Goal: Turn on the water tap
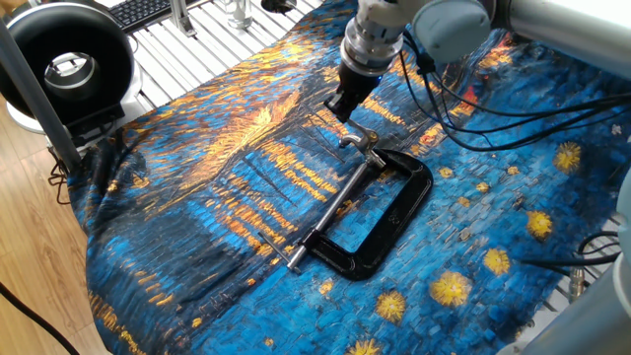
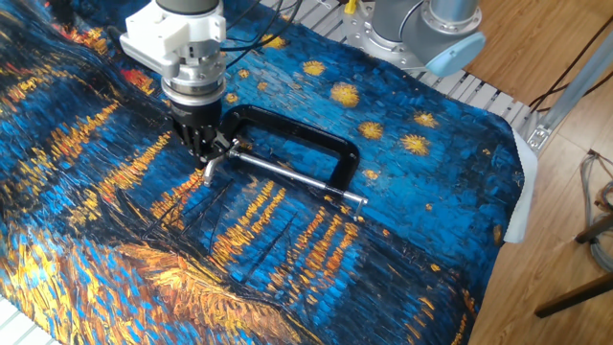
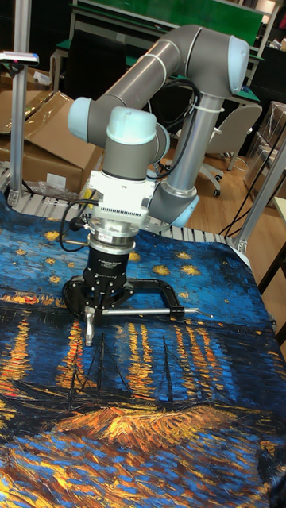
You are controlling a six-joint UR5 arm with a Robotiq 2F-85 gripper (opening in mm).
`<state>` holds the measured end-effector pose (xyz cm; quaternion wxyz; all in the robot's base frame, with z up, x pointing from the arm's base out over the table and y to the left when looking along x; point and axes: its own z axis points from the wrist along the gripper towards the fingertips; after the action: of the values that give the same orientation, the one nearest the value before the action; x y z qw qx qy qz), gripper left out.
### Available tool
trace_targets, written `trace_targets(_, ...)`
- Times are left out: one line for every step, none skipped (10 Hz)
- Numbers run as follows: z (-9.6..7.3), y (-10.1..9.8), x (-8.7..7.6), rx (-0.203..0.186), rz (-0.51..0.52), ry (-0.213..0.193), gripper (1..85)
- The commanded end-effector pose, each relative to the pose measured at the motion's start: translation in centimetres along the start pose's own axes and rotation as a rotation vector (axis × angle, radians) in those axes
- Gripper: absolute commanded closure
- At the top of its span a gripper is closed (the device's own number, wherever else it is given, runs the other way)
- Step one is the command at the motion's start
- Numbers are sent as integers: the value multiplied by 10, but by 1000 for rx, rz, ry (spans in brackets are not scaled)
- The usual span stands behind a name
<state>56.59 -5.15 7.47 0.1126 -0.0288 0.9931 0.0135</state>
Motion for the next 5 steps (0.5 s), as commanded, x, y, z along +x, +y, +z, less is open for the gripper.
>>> trace_targets(-4,2,-6,3,9,-4,847)
trace_targets(-10,0,-11,5,3,-1,847)
trace_targets(-15,-4,-15,9,-9,5,847)
trace_targets(-19,-7,-20,6,-21,5,847)
trace_targets(-23,-13,-22,17,-35,5,847)
